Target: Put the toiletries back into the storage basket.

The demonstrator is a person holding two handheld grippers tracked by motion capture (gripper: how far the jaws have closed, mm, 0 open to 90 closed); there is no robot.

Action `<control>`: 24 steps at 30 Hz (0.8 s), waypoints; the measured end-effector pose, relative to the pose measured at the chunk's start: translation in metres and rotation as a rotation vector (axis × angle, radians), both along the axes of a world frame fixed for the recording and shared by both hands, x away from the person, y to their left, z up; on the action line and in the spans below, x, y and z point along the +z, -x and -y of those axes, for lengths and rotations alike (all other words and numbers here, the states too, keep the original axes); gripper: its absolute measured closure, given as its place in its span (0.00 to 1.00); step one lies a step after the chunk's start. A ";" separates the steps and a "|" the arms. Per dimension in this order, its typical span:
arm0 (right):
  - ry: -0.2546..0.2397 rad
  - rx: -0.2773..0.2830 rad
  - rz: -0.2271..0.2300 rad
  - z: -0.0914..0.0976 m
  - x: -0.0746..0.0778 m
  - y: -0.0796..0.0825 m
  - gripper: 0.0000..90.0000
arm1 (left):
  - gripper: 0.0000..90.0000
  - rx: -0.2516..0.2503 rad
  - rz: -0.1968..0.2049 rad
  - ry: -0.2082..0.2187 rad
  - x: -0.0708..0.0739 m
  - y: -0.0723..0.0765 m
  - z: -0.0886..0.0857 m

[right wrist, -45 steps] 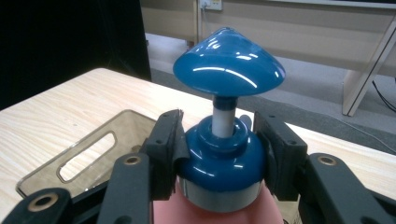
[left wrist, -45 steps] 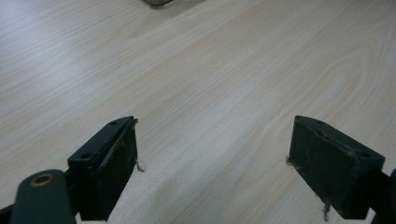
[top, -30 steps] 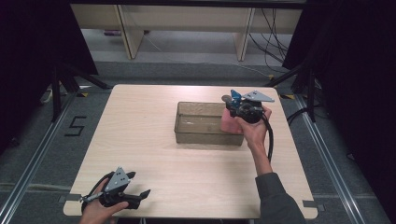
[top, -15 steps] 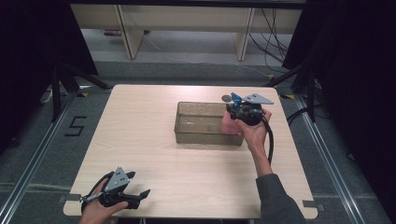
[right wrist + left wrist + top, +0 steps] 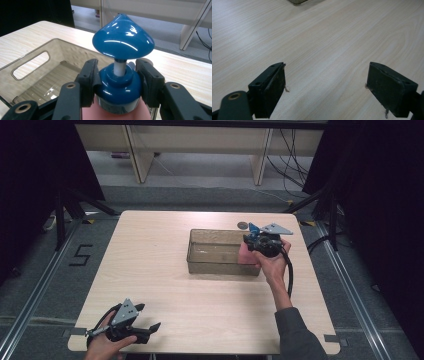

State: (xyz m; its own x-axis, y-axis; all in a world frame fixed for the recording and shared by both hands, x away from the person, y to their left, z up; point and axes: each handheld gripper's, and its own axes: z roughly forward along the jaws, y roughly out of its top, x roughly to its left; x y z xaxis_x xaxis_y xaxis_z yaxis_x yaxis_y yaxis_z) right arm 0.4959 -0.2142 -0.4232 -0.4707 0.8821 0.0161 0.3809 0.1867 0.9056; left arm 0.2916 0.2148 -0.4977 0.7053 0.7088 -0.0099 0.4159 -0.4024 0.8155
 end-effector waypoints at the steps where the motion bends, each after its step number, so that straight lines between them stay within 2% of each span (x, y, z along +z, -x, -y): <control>1: -0.005 -0.005 -0.004 0.000 -0.001 0.001 0.60 | 0.17 -0.001 0.000 -0.001 0.000 0.000 0.000; 2: -0.013 -0.005 -0.001 0.000 -0.002 0.001 0.59 | 0.17 -0.004 0.000 0.003 0.000 0.000 0.000; 3: 0.008 -0.001 0.011 0.002 -0.002 0.001 0.59 | 0.17 -0.004 0.001 0.003 0.000 0.000 0.000; 5: -0.011 -0.006 -0.014 0.001 -0.002 0.003 0.60 | 0.17 -0.006 -0.001 0.006 0.000 0.000 0.000; 8: -0.003 0.008 -0.004 0.002 -0.003 0.003 0.60 | 0.17 -0.004 0.001 0.004 0.000 0.000 0.000; 11: 0.003 -0.005 0.016 0.002 -0.004 0.003 0.60 | 0.17 -0.010 0.006 -0.008 0.001 0.000 -0.001; 14: -0.018 0.012 -0.011 0.003 -0.005 0.004 0.60 | 0.17 -0.006 0.002 -0.001 0.001 0.000 -0.001; 15: -0.022 -0.001 -0.010 0.002 -0.006 0.005 0.60 | 0.17 -0.006 0.003 -0.002 0.001 0.000 -0.001; 16: -0.003 0.012 -0.002 0.004 -0.006 0.004 0.60 | 0.17 -0.006 0.002 0.000 0.000 0.000 -0.001; 19: -0.003 0.006 -0.009 0.004 -0.008 0.006 0.60 | 0.17 -0.007 0.004 -0.001 0.000 0.000 0.000; 21: -0.004 0.021 -0.008 0.004 -0.010 0.005 0.59 | 0.17 -0.006 0.004 0.000 0.000 0.000 0.000; 22: -0.003 0.007 -0.026 0.003 -0.010 0.007 0.59 | 0.17 -0.006 0.004 0.000 0.000 0.000 0.000; 24: 0.003 0.019 -0.019 0.004 -0.011 0.006 0.59 | 0.17 -0.007 0.003 0.000 0.001 0.000 -0.001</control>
